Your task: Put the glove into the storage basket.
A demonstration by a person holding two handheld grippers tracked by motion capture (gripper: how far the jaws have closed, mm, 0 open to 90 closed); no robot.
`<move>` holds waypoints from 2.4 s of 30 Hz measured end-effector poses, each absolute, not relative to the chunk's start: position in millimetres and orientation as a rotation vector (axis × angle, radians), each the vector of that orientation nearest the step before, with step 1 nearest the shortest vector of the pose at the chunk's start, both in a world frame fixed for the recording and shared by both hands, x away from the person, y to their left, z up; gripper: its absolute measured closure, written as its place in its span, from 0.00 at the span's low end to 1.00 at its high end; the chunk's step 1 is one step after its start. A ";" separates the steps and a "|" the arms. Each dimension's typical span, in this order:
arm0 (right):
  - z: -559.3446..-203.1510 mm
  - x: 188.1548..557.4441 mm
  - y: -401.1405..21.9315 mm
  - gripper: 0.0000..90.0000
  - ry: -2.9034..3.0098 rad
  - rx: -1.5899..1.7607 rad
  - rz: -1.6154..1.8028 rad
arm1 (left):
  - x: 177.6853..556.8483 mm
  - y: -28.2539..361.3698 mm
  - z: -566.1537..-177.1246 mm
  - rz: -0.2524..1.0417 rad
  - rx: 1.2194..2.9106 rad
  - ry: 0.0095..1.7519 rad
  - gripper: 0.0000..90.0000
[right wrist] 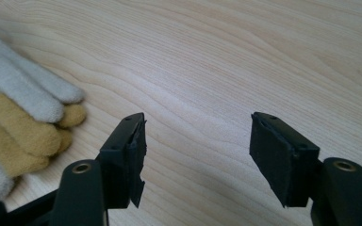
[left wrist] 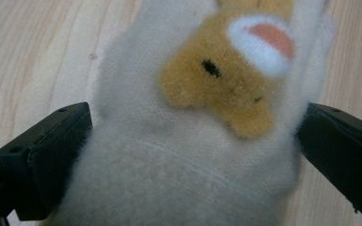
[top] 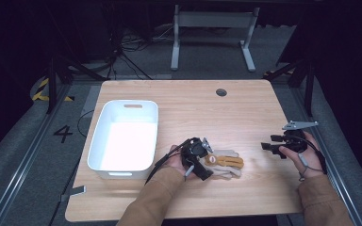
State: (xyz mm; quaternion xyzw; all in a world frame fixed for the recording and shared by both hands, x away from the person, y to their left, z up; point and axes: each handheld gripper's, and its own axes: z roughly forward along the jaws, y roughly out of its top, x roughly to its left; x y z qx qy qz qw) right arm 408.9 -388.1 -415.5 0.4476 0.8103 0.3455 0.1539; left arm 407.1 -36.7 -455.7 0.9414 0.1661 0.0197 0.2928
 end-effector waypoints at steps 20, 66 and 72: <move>-416.6 408.6 -387.8 0.42 2.320 1.294 0.981 | 404.0 -48.2 -447.8 0.116 2.562 0.417 0.42; -419.0 408.7 -399.1 0.42 2.291 1.328 0.978 | 403.2 -48.5 -403.5 0.000 2.576 0.530 0.78; -418.7 409.1 -400.6 0.42 2.287 1.349 0.973 | 401.6 -47.4 -382.4 0.016 2.564 0.545 0.78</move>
